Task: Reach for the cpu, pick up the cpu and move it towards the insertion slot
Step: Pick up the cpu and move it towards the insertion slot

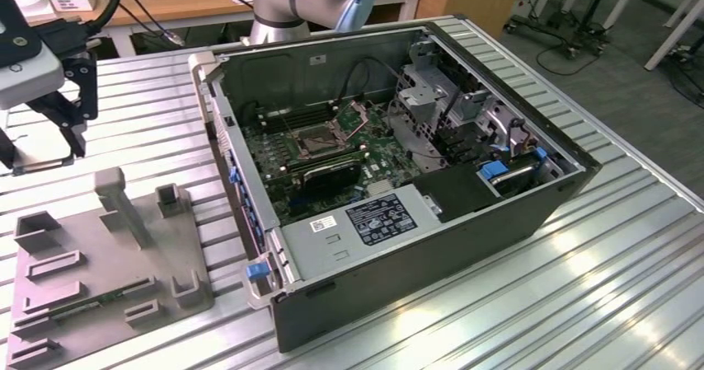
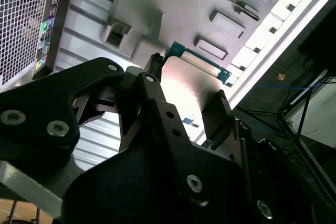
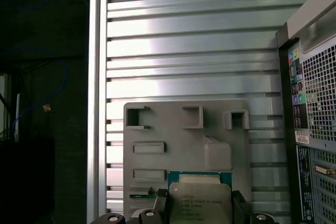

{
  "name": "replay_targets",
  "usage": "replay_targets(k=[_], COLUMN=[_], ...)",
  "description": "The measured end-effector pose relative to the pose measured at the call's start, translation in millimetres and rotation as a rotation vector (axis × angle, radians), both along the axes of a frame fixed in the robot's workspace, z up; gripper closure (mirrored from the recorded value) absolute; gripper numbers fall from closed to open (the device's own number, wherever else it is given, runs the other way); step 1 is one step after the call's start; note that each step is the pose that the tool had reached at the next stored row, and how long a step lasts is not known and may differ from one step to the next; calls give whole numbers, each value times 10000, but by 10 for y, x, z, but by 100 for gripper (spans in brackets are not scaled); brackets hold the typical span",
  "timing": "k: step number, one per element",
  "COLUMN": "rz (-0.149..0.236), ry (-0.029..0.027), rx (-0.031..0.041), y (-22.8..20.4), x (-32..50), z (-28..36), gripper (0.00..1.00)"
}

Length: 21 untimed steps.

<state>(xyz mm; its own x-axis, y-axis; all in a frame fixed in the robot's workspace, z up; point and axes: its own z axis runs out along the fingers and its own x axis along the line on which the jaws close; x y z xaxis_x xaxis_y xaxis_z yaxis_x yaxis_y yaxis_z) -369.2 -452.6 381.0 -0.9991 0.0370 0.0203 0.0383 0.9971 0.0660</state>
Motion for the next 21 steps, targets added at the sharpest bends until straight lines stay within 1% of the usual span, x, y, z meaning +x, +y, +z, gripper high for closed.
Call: replay_targets(k=[21], rz=[0], ry=[0], rx=[0], y=[0], x=[104], z=[0], gripper=[45])
